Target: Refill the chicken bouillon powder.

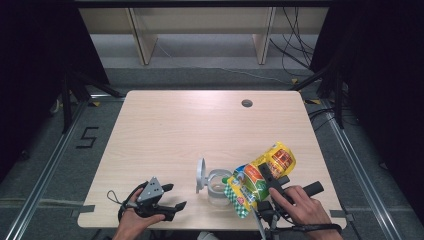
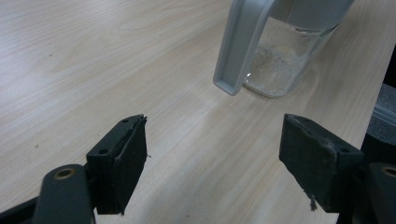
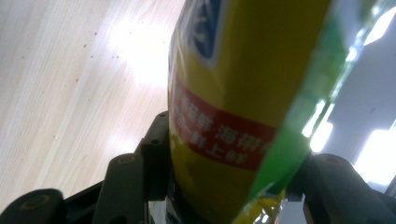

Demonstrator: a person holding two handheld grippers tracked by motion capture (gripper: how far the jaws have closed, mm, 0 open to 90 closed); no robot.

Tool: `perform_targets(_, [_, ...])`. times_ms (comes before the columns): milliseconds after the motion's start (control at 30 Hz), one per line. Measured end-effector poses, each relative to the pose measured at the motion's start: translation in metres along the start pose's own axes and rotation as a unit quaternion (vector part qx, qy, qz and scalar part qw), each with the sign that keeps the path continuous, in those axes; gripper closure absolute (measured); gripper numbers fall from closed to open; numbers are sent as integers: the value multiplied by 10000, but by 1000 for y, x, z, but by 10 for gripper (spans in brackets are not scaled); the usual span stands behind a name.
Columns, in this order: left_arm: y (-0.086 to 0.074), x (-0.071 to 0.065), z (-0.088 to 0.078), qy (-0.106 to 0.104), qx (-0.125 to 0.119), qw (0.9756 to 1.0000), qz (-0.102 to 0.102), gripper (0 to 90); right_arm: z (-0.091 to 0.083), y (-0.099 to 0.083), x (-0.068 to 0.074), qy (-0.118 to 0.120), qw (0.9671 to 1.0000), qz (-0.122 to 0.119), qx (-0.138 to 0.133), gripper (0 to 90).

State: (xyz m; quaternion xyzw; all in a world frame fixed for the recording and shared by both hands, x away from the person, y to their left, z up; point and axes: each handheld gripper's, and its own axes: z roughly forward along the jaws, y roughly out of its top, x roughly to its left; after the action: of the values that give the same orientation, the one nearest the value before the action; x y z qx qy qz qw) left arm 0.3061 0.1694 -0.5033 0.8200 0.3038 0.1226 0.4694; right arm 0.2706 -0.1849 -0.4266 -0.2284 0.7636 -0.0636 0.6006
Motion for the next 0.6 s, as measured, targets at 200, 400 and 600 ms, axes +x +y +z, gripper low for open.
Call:
perform_targets(200, [0, -2, 4, -76, 33, 9999, -77, 227, 0, 0, -7, 29, 9997, -234, 114, 507])
perform_targets(400, [0, -4, 2, -66, 34, 10000, -45, 228, 2, 2, -17, 45, 9990, -452, -13, 508])
perform_targets(600, [0, -3, 3, -40, 142, 9999, 59, 229, -1, -3, -17, 47, 9986, -487, 217, 509])
